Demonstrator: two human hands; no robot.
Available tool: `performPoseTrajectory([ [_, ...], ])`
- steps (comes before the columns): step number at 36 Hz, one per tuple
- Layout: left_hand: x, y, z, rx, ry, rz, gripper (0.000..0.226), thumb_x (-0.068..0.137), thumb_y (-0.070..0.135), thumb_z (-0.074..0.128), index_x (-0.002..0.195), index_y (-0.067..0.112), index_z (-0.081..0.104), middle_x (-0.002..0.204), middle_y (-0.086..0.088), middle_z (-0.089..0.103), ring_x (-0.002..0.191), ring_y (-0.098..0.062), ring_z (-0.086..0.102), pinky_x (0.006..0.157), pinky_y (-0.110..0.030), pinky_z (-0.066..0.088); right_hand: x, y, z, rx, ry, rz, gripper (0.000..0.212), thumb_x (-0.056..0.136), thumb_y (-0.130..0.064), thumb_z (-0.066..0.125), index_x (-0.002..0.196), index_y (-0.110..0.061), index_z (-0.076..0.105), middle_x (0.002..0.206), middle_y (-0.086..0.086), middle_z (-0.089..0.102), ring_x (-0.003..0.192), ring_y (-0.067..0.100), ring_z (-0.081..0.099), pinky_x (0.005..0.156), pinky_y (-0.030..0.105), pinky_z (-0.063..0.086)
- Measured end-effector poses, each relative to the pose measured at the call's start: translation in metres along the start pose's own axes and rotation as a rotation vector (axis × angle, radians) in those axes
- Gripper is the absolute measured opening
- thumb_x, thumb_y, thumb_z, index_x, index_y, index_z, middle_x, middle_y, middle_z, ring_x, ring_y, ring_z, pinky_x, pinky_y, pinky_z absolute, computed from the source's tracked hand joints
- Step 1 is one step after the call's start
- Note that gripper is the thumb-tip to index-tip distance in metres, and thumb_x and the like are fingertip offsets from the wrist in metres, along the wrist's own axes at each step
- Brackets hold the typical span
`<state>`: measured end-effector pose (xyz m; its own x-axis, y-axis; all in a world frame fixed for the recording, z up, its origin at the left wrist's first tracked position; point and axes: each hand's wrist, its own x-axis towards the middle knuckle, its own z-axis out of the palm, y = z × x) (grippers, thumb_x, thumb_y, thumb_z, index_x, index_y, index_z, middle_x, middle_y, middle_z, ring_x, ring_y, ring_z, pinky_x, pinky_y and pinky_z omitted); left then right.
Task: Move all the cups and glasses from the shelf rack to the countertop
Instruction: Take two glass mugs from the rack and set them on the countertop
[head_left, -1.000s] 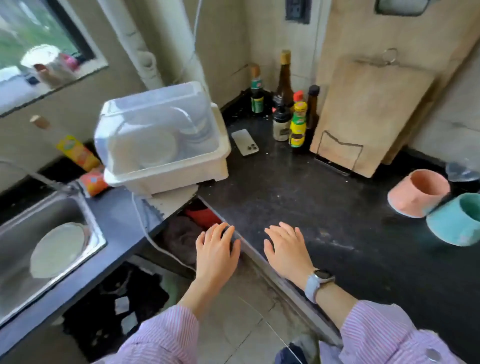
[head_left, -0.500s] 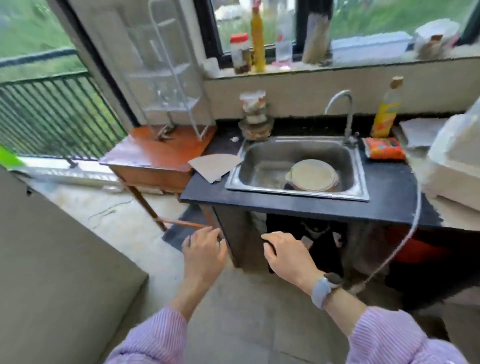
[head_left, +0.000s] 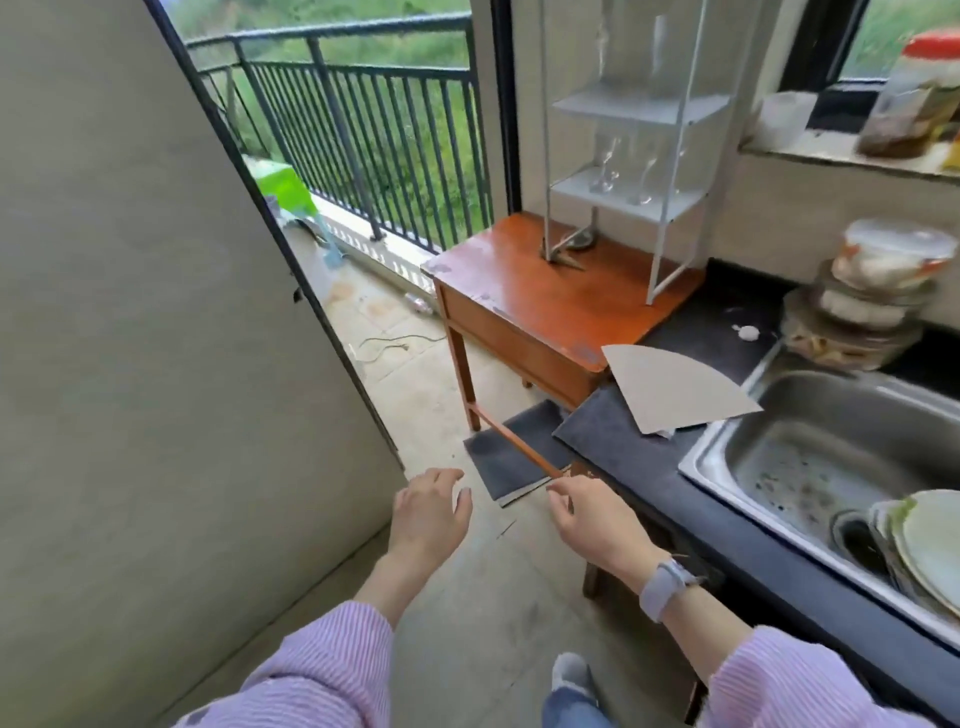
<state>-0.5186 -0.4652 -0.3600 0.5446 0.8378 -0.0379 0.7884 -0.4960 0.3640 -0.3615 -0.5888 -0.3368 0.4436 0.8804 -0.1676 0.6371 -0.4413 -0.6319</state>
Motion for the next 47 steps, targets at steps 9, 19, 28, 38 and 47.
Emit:
performPoseTrajectory([
  [9, 0.143, 0.061, -0.015, -0.072, 0.011, 0.081, 0.030, 0.092, 0.029, 0.046, 0.117, 0.018, 0.058, 0.119, -0.004, 0.061, 0.111, -0.022, 0.053, 0.096, -0.037, 0.040, 0.142, 0.012, -0.064, -0.012, 0.012, 0.017, 0.029, 0.091, -0.023, 0.037, 0.085, -0.010, 0.062, 0.092, 0.011, 0.066, 0.090, 0.033, 0.059, 0.078, 0.045, 0.051],
  [19, 0.300, 0.096, -0.039, -0.094, 0.049, 0.247, 0.028, 0.093, 0.024, 0.045, 0.113, 0.011, 0.060, 0.115, -0.008, 0.062, 0.108, -0.027, 0.055, 0.091, -0.042, 0.045, 0.267, 0.015, -0.111, -0.049, 0.130, 0.050, 0.032, 0.092, -0.025, 0.036, 0.104, -0.013, 0.064, 0.108, 0.011, 0.066, 0.102, 0.032, 0.056, 0.087, 0.044, 0.049],
  [28, 0.463, 0.136, -0.066, -0.251, 0.085, 0.518, 0.026, 0.092, 0.021, 0.047, 0.112, 0.012, 0.062, 0.114, -0.008, 0.063, 0.104, -0.024, 0.056, 0.086, -0.032, 0.045, 0.374, -0.004, -0.173, -0.089, 0.370, 0.142, 0.032, 0.094, -0.025, 0.038, 0.113, -0.013, 0.062, 0.117, 0.008, 0.064, 0.110, 0.025, 0.055, 0.093, 0.042, 0.048],
  [38, 0.611, 0.213, -0.136, -0.412, 0.130, 0.751, 0.031, 0.091, 0.022, 0.049, 0.119, 0.011, 0.057, 0.122, -0.011, 0.058, 0.111, -0.028, 0.054, 0.089, -0.031, 0.039, 0.451, -0.051, -0.258, -0.127, 0.647, 0.153, 0.030, 0.095, -0.018, 0.041, 0.102, 0.000, 0.064, 0.100, 0.020, 0.068, 0.097, 0.033, 0.060, 0.087, 0.045, 0.047],
  [47, 0.683, 0.287, -0.145, -0.578, 0.009, 0.647, 0.056, 0.089, 0.024, 0.052, 0.138, 0.006, 0.030, 0.138, -0.019, 0.040, 0.123, -0.035, 0.043, 0.095, -0.039, 0.038, 0.519, -0.048, -0.329, -0.004, 1.035, 0.215, 0.039, 0.090, -0.012, 0.051, 0.126, 0.002, 0.044, 0.124, 0.021, 0.054, 0.116, 0.033, 0.049, 0.097, 0.034, 0.037],
])
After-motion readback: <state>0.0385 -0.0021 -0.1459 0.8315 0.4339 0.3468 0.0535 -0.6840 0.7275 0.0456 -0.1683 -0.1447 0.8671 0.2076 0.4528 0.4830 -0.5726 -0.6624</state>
